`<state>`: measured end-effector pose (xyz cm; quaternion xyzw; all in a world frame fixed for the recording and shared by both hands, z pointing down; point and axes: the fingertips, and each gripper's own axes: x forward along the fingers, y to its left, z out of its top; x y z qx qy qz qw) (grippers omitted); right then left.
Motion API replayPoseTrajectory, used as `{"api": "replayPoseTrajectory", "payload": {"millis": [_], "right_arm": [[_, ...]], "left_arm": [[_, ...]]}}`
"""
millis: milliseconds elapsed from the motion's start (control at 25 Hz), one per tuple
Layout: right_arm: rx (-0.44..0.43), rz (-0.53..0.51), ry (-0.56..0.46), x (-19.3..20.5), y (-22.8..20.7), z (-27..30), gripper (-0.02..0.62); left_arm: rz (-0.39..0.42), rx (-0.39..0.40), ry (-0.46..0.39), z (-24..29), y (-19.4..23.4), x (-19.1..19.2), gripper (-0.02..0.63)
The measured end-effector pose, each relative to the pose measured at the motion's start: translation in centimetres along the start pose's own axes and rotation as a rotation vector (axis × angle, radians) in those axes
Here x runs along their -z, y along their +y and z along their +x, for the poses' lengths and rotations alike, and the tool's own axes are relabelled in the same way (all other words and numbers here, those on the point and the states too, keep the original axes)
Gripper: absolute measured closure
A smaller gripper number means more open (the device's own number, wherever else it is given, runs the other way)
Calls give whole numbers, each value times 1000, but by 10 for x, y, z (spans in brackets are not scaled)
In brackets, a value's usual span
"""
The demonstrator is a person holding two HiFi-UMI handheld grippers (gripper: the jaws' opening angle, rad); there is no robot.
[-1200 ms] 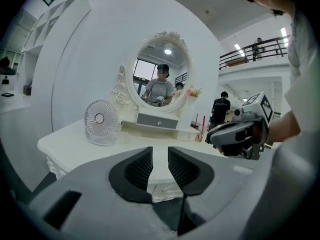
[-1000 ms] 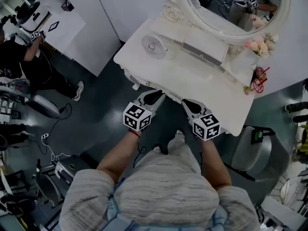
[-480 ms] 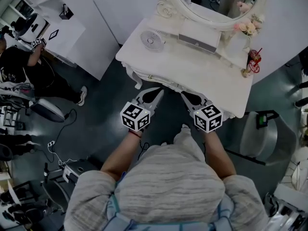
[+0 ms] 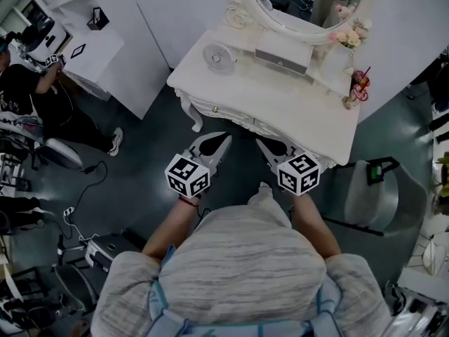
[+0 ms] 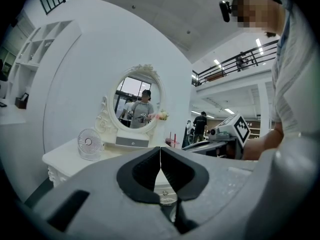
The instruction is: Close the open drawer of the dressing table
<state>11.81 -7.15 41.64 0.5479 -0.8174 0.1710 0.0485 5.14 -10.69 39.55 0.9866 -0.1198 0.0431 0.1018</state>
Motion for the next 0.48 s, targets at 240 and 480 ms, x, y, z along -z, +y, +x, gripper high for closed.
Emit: {"api": "replayPoseTrajectory", "payload": {"millis": [240,480], "right_arm": [[-1,-7,-13,-4,5,-5,586],[5,-7,-10,-4,5,-8,586]], "left_arm": [[-1,5,-9,-5,-8,-1,589],[-13,13,-34,-8,-9,-3,589]]}}
